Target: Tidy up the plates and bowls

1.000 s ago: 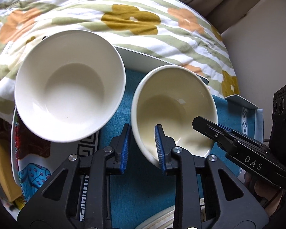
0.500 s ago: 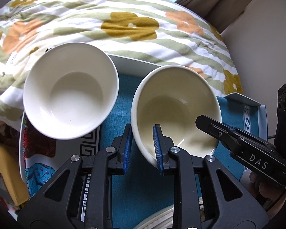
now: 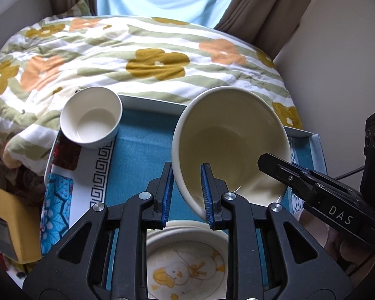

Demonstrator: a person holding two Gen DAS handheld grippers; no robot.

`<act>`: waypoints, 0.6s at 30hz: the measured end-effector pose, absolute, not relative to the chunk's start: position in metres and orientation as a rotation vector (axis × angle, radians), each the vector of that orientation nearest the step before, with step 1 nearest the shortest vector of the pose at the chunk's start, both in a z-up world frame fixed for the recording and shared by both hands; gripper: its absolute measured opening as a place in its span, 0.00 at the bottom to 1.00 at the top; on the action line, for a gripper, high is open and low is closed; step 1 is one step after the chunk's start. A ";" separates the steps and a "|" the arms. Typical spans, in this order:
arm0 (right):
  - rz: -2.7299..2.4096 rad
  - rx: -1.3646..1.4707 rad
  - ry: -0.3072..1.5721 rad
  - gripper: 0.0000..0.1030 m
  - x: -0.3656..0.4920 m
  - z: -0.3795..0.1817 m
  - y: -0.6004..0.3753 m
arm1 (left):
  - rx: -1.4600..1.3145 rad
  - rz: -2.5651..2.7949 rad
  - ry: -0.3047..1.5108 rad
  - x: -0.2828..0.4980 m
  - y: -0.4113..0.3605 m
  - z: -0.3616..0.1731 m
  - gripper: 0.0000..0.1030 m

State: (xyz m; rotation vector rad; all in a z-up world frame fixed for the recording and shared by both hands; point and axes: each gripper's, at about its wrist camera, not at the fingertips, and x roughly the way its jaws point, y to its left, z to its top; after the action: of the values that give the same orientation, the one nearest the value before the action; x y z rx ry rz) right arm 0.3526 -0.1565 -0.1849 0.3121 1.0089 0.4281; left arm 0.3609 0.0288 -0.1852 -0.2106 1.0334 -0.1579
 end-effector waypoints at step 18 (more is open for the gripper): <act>0.312 0.292 1.011 0.16 0.225 -0.170 -0.350 | -0.184 -0.292 1.077 0.234 -0.180 -0.180 0.19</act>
State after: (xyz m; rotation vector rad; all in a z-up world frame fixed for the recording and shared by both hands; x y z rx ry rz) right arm 0.2246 -0.3501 -0.1698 0.2922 1.0105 0.3120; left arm 0.2345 -0.1803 -0.1802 -0.1839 1.0768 -0.2916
